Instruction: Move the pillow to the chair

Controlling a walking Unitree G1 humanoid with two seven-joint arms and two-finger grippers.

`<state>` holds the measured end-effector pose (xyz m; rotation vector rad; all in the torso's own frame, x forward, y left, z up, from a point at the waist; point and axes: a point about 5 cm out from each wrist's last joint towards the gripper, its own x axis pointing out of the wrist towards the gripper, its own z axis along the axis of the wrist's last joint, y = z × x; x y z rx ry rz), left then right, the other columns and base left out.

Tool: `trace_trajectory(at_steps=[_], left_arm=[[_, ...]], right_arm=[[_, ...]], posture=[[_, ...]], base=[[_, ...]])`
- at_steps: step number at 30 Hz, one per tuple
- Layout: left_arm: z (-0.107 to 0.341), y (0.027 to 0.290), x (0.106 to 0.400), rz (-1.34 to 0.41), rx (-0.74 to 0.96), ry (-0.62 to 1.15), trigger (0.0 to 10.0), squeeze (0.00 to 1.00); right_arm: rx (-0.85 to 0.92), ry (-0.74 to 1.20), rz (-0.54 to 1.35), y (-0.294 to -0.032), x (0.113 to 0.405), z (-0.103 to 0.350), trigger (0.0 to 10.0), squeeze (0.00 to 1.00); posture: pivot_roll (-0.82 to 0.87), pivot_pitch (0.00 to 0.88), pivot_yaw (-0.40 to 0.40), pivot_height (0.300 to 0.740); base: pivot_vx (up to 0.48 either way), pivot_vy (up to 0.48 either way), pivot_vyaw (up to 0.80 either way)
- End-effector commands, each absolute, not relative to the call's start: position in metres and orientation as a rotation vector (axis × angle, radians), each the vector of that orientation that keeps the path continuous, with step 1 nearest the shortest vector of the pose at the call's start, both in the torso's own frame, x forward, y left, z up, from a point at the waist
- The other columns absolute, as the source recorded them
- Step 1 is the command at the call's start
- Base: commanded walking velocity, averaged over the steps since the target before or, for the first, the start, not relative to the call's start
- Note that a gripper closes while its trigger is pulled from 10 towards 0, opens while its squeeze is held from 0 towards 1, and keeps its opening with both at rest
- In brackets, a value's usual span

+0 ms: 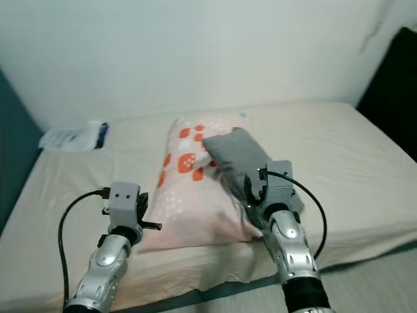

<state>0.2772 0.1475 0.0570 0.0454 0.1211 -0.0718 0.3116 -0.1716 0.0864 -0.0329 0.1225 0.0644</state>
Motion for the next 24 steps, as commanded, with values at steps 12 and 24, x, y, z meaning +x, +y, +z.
trace_trajectory(at_steps=[12, 24], left_arm=[[0.0518, 0.1368, 0.2702, -0.084, -0.001, 0.137, 10.0, 0.00], [0.0535, 0.1368, 0.2689, -0.069, -0.025, 0.123, 10.0, 0.00]], right_arm=[[-0.029, 0.171, 0.093, -0.1678, 0.3068, 0.0776, 10.0, 0.00], [-0.041, 0.187, 0.102, -0.1683, 0.3065, 0.0757, 10.0, 0.00]], posture=[[0.03, 0.000, -0.068, 0.740], [0.03, 0.000, -0.071, 0.740]], base=[[0.000, 0.000, -0.07], [0.000, 0.000, 0.00]])
